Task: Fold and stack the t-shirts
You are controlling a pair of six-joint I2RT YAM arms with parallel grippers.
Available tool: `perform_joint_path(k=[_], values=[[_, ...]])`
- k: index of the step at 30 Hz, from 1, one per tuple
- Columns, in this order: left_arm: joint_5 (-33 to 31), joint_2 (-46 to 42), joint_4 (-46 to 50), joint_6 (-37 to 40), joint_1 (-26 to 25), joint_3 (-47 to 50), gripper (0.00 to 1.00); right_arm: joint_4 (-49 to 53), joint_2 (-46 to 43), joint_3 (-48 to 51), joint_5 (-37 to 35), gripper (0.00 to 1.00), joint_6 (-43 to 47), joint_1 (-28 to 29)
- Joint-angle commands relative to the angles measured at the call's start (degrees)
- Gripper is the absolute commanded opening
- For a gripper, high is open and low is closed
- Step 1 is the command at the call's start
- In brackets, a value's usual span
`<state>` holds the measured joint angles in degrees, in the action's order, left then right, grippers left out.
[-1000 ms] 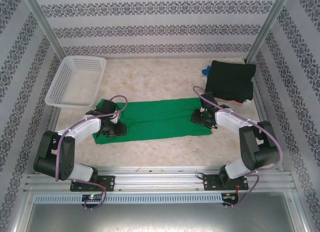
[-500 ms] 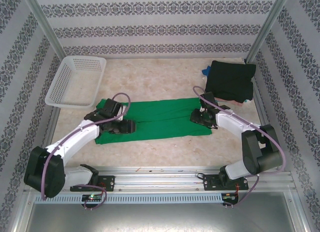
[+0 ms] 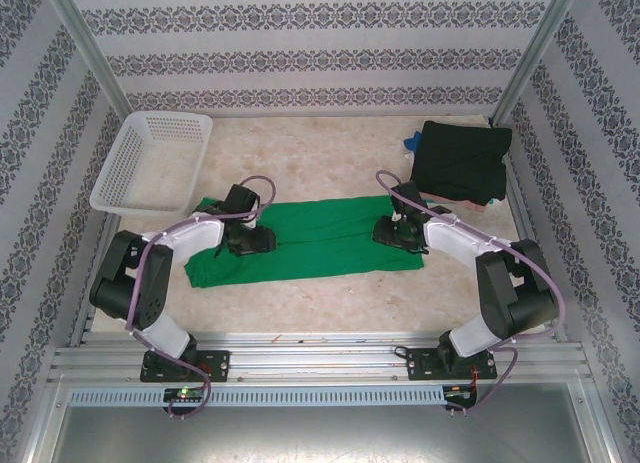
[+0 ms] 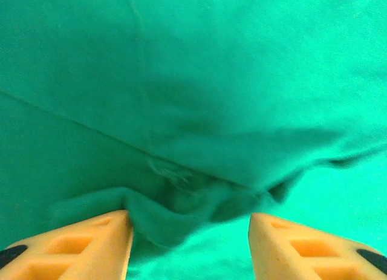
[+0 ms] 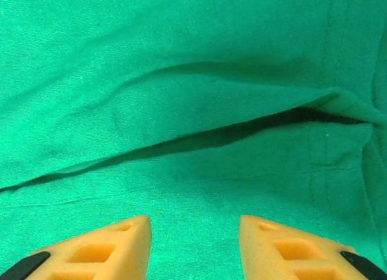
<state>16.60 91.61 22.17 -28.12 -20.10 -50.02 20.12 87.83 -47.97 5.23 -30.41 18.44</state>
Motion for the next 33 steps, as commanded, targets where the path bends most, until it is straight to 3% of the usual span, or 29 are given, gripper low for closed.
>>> perform_joint_path(k=[1,6,8,11,14,20,23,25,29,33], values=[[4.4,-4.7,-4.7,-5.3,-4.3,2.8,0.54,1.2,1.4,-1.7,0.2,0.44,2.0,-1.4],[6.3,-9.5,-10.6,-11.0,-8.3,8.6,0.55,4.5,3.2,-5.6,1.5,0.45,4.1,-2.7],[7.9,-12.3,-13.9,-12.2,-8.3,10.4,0.62,3.6,3.0,-5.7,1.5,0.44,3.4,-2.5],[0.2,-16.0,-6.6,-7.9,-7.7,6.6,0.71,3.3,3.6,-6.7,1.3,0.45,2.7,-1.3],[-8.3,-16.1,1.1,-2.9,-4.9,2.2,0.77,3.5,5.0,-8.4,0.7,0.45,2.9,0.7],[-10.2,-11.3,-1.0,1.0,2.5,2.1,0.77,3.1,7.0,-10.4,-0.6,0.48,3.1,4.1],[-5.7,-5.9,-4.2,0.4,3.4,2.1,0.71,4.1,8.2,-11.8,-1.5,0.5,3.7,4.1],[-1.6,-3.8,-7.7,-1.0,2.5,2.8,0.69,4.4,8.7,-11.9,-2.3,0.51,4.0,4.1],[-0.1,-4.8,-13.4,-4.2,-5.2,5.7,0.67,6.1,8.3,-11.6,-5.2,0.53,4.3,3.4],[1.0,-10.4,-13.8,-8.3,-8.7,11.2,0.67,6.5,7.0,-11.9,-5.4,0.54,4.5,1.9]])
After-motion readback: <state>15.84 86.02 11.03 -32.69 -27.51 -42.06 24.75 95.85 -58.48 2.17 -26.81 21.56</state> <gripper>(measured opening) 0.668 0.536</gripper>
